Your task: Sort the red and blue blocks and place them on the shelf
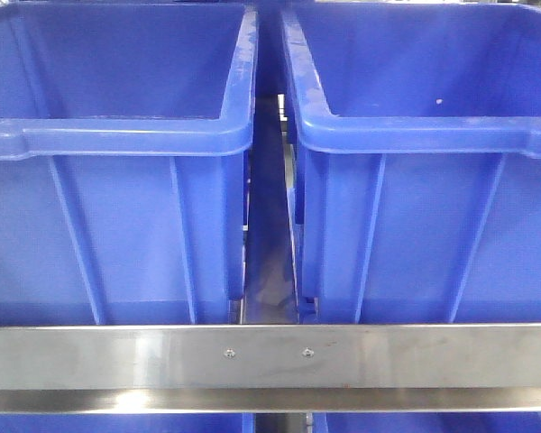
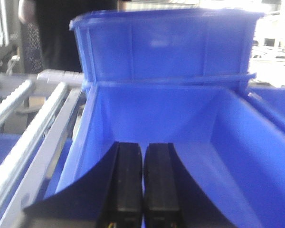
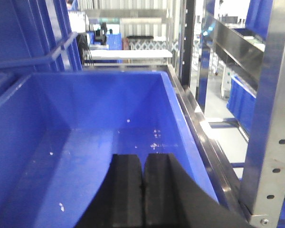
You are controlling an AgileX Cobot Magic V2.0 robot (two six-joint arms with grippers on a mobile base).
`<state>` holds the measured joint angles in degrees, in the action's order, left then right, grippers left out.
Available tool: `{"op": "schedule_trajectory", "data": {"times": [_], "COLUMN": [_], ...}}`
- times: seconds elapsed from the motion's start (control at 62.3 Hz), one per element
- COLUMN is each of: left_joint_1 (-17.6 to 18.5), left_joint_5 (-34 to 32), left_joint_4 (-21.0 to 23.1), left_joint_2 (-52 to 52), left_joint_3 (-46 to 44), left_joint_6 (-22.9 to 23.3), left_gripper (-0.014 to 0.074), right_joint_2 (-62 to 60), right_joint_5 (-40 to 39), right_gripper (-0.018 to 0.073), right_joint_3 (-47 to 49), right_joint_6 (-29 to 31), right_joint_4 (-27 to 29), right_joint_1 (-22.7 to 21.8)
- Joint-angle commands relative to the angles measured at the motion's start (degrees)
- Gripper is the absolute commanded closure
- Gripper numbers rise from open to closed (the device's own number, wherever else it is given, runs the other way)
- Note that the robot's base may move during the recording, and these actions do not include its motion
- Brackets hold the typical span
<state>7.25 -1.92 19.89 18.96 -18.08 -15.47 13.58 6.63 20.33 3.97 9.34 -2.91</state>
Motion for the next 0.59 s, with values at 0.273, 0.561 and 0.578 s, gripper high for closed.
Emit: {"op": "schedule_trajectory", "data": {"times": [0.273,0.561,0.578], "left_joint_1": [-0.04,-0.04,-0.04], "left_joint_5": [-6.45,-7.34,-7.34], "left_joint_4": [0.51,1.65,1.65], "left_joint_2": [0.42,0.42,0.42], "left_joint_3": [-0.68,-0.68,-0.68], "left_joint_6": [-3.67,-3.67,-3.67], "left_gripper": [0.0470,0.0470,0.0470], "right_joint_2": [0.35,0.40,0.40], "right_joint_5": [-3.99,-5.55,-5.80], "right_gripper": [0.0503,0.0503,0.0503], "right_joint_3": [1.57,1.57,1.57], "right_joint_6": [0.56,0.69,0.69], "right_joint_4": [-1.46,-6.65,-6.65], "right_joint_1": [-0.17,6.78,6.94]}}
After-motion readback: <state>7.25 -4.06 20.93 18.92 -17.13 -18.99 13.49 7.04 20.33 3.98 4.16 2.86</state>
